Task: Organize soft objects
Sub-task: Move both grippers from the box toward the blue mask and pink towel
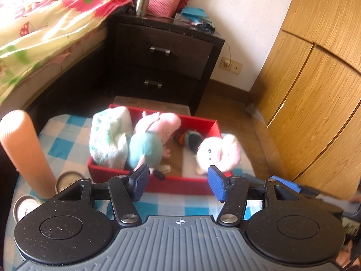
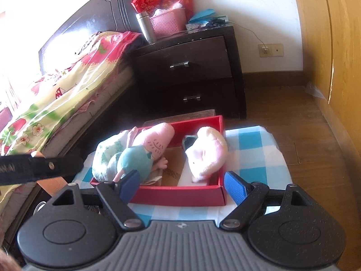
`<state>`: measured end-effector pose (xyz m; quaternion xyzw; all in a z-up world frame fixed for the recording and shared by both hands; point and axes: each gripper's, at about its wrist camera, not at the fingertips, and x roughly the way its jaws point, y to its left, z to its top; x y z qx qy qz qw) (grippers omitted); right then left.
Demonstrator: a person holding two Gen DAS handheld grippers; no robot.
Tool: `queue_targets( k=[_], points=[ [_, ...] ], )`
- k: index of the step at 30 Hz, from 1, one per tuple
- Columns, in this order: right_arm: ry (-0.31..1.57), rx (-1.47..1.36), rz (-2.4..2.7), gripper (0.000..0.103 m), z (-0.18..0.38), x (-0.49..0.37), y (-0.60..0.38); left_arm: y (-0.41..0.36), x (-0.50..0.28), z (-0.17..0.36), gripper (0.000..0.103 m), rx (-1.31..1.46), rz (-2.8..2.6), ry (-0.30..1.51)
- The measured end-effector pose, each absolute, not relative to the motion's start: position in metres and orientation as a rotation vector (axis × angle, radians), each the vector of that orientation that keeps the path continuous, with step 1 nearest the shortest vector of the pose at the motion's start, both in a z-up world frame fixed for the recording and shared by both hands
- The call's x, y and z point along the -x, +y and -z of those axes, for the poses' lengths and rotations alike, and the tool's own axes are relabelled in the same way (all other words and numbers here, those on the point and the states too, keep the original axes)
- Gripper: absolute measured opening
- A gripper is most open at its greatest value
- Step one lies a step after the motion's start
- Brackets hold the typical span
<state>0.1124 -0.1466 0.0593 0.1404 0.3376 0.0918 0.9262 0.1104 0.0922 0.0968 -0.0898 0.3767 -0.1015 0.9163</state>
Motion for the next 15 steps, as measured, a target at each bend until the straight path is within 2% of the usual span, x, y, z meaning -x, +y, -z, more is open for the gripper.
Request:
queue_targets(
  k=[10,15],
  points=[
    [0.730,-0.258,-0.208,0.061,-0.050,-0.101,-0.139,0.111,-0.079,-0.065,0.062,0.098,0.162,0.875],
    [0.799,-0.163,-0.369,0.061,-0.038,-0.079,-0.096,0.135,-0.067,-0.066,0.062,0.216,0.148,0.867]
  ],
)
